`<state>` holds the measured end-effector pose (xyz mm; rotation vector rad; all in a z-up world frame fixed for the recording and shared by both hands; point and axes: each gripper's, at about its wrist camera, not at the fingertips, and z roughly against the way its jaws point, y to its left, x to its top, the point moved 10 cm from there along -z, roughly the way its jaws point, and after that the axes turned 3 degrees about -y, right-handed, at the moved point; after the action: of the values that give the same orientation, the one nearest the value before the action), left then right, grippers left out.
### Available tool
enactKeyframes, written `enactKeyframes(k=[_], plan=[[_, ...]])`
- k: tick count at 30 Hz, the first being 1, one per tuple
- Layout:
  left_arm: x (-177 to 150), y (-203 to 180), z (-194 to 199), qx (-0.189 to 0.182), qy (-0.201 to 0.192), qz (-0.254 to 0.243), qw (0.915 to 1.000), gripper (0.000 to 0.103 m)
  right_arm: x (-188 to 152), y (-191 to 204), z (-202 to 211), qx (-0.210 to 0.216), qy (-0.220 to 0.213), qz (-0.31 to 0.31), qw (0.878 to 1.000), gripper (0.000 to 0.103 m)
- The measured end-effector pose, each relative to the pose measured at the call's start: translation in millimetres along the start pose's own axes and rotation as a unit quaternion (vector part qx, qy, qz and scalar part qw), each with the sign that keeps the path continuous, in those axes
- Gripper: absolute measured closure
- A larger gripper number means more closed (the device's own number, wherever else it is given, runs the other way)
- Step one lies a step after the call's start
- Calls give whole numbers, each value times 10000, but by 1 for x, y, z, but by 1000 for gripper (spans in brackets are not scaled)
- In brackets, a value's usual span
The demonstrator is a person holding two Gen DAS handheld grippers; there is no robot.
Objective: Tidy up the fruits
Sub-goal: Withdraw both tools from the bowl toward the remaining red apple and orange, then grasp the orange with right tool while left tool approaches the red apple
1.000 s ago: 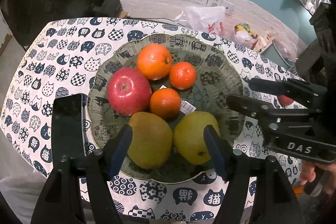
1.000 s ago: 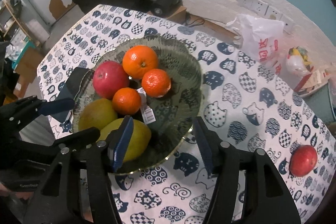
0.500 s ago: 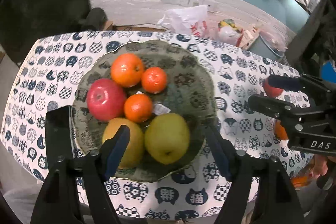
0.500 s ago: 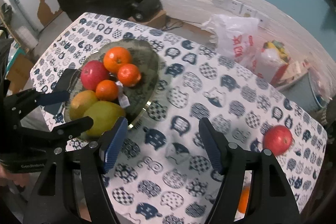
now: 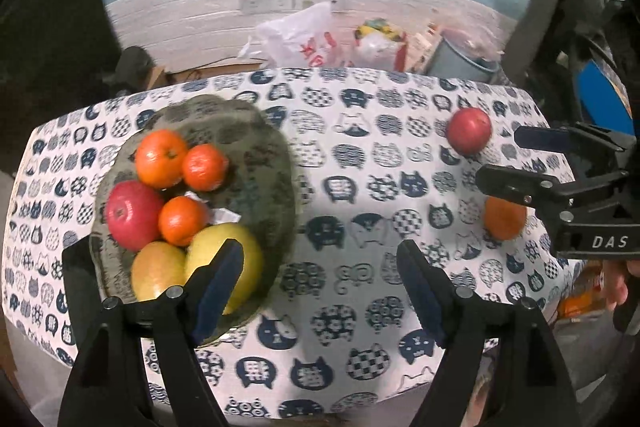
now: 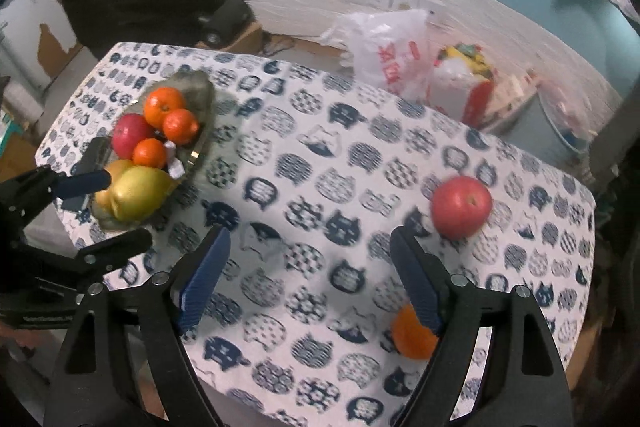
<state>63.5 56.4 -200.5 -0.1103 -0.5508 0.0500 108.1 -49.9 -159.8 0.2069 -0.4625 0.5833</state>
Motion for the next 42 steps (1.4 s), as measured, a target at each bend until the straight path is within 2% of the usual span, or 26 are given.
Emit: enactKeyframes(k=[8,15,21,30,38,39,41,42], plan=[[-2,-44,-13,-113,209,-406,9989,20,-36,-55,-1,-279,248,-423,9984,21],[-7,-75,-33,-216,416,-713,9964,20,-71,-84,-10,-291,562,-725,9954,21],[-12,-85,-48,-180,536,-938,9940,20,-89,-96,-22,-322,773,-778,9934,21],[-14,-89,-68,-160,708,-938,9929,20,-110,-110,-51,-366,1156,-937,9882,21],[-13,-94,-78,-171,789,-979,9919,20,-115,-115,-66,-286,1201,-1029,9870,21],[-13,-95,-79,-171,799,-983,9918,20,-115,-115,-68,-240,1208,-1046,9869,22],[-13,-96,-82,-180,820,-984,9916,20,-115,-115,-69,-147,1193,-1082,9868,32],[-12,-97,-82,-183,825,-984,9916,20,-113,-115,-70,-109,1179,-1078,9871,32]])
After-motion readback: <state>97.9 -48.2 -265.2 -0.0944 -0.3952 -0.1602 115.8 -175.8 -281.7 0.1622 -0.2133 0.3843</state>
